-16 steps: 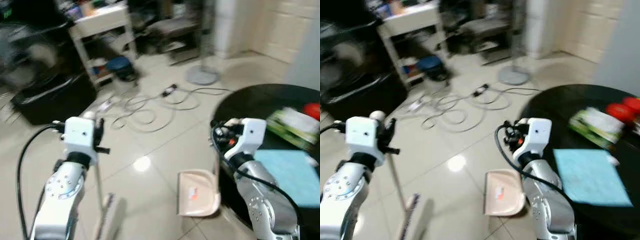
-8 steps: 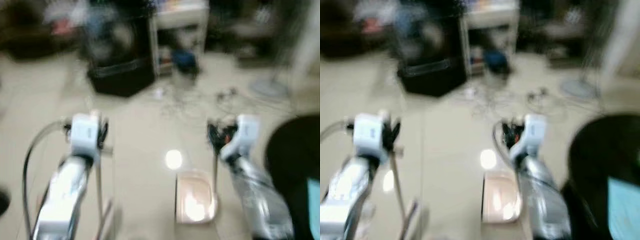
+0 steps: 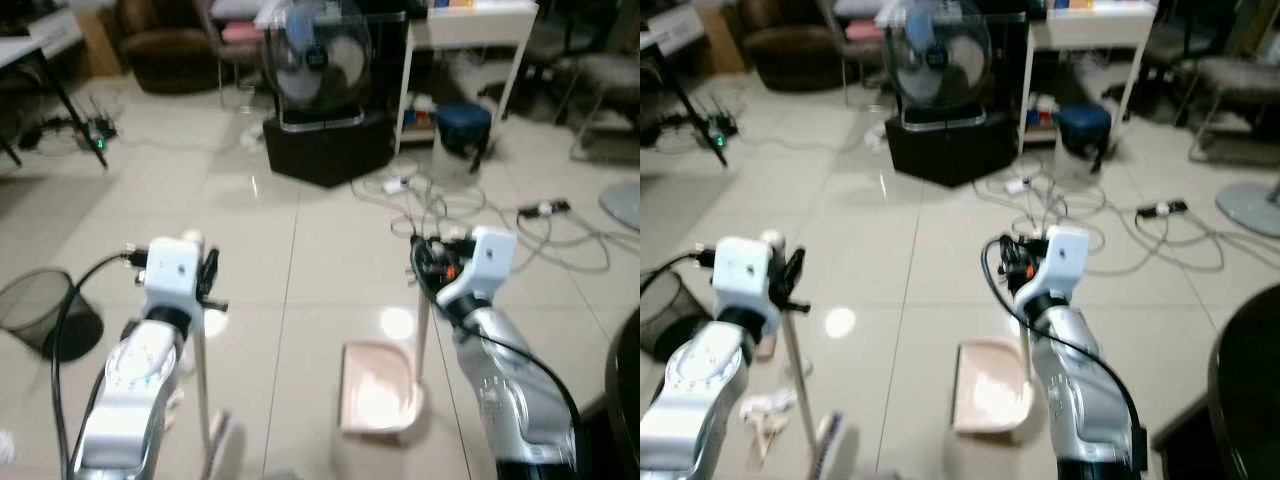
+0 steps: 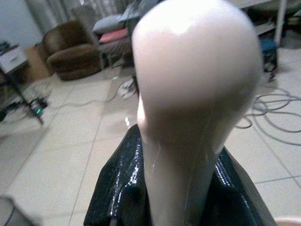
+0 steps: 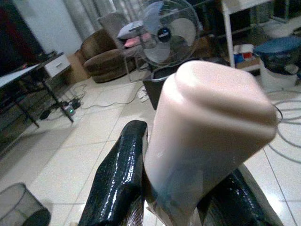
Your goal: Sweep floor
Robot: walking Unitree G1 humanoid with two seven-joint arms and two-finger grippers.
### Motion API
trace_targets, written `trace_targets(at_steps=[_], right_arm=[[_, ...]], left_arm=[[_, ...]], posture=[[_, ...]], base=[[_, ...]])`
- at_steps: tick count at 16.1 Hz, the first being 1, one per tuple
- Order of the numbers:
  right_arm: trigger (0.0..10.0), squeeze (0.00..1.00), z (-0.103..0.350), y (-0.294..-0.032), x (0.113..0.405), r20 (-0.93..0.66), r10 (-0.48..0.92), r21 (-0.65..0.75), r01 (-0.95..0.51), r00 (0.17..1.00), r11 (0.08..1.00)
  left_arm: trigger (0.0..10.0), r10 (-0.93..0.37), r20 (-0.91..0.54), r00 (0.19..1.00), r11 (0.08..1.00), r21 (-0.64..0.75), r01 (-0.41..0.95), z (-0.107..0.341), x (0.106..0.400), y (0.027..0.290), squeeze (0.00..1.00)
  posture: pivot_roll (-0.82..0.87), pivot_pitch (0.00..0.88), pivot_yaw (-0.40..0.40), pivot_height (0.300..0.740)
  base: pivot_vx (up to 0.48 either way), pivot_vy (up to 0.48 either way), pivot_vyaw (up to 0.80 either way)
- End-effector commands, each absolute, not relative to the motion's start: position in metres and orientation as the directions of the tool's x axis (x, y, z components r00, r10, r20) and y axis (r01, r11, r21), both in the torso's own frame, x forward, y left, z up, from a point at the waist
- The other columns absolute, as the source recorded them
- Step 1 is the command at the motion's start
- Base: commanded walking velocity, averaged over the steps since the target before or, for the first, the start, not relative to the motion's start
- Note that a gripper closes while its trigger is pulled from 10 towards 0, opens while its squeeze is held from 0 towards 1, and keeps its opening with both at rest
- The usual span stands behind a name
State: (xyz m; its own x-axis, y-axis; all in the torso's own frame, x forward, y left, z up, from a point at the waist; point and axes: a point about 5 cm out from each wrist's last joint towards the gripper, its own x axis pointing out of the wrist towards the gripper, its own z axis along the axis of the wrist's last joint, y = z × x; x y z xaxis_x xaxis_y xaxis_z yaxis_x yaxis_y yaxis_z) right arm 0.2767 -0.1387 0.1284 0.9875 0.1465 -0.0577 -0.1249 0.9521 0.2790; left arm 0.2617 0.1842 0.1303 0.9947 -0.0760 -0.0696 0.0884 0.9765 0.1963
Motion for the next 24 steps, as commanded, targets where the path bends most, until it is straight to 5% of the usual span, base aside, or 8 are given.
trace_targets(at_steps=[1, 11, 18, 24], right_arm=[[10.0, 0.0, 0.138, -0.144, 0.281, -0.01, 0.1, 0.271, -0.094, 0.995, 0.958], [10.0, 0.0, 0.139, -0.142, 0.283, 0.003, 0.1, 0.206, -0.098, 0.995, 0.974], [10.0, 0.0, 0.143, -0.131, 0.3, 0.036, 0.16, 0.293, -0.163, 0.986, 0.942], [10.0, 0.0, 0.139, -0.134, 0.317, 0.034, 0.128, 0.25, -0.132, 0.991, 0.959]], left_arm=[[10.0, -0.101, 0.003, 0.995, 0.967, 0.235, 0.098, 0.143, 0.267, 0.181, 0.0], [10.0, -0.17, 0.036, 0.985, 0.966, 0.204, 0.159, 0.145, 0.284, 0.168, 0.0], [10.0, -0.058, 0.039, 0.998, 0.976, 0.213, 0.049, 0.144, 0.279, 0.186, 0.0], [10.0, -0.1, 0.037, 0.994, 0.97, 0.227, 0.089, 0.151, 0.282, 0.187, 0.0]], posture=[[-0.04, 0.0, 0.097, 0.74], [-0.06, 0.0, 0.111, 0.74], [0.0, 0.0, 0.042, 0.74], [0.01, 0.0, 0.103, 0.74]], base=[[0.0, 0.0, 0.0], [0.287, 0.0, 0.12], [0.0, 0.0, 0.0], [0.0, 0.0, 0.0]])
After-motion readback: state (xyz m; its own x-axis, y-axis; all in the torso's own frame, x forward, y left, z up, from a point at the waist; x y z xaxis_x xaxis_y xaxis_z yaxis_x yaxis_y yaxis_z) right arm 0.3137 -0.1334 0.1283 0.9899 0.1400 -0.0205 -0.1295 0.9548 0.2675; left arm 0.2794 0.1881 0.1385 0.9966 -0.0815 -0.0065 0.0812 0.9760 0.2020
